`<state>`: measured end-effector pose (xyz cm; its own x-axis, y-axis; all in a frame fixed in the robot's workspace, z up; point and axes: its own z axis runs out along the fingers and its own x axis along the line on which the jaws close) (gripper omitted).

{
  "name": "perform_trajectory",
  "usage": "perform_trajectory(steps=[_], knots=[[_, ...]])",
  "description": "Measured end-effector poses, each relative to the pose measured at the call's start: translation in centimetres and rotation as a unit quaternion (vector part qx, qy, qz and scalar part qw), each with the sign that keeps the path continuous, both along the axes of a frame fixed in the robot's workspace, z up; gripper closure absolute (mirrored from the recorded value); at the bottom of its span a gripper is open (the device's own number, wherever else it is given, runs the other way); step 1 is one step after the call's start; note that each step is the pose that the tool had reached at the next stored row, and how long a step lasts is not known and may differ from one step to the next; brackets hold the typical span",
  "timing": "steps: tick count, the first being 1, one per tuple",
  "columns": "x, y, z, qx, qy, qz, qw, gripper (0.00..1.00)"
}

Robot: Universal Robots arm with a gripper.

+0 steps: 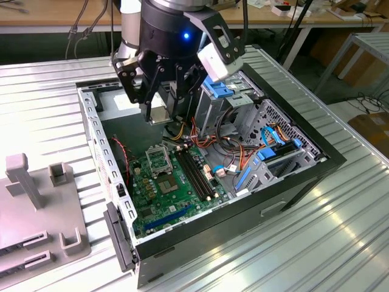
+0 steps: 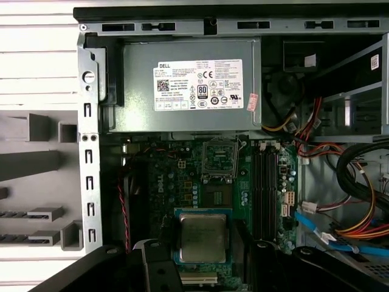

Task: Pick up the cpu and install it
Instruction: 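Place the cpu into insertion slot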

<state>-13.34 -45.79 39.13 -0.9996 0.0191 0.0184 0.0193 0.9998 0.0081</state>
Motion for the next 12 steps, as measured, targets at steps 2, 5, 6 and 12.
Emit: perform_trajectory(steps=[2, 5, 6, 12], knots=[[0.13, 0.0, -0.03, -0.0001, 0.0001, 0.0, 1.0, 0.53], [0.4, 0.0, -0.12, -0.0001, 0.0, 0.0, 1.0, 0.53], [0.45, 0.0, -0.13, -0.0001, 0.0001, 0.0, 1.0, 0.53], [0.55, 0.01, -0.26, -0.0001, 0.0001, 0.0, 1.0, 0.53]])
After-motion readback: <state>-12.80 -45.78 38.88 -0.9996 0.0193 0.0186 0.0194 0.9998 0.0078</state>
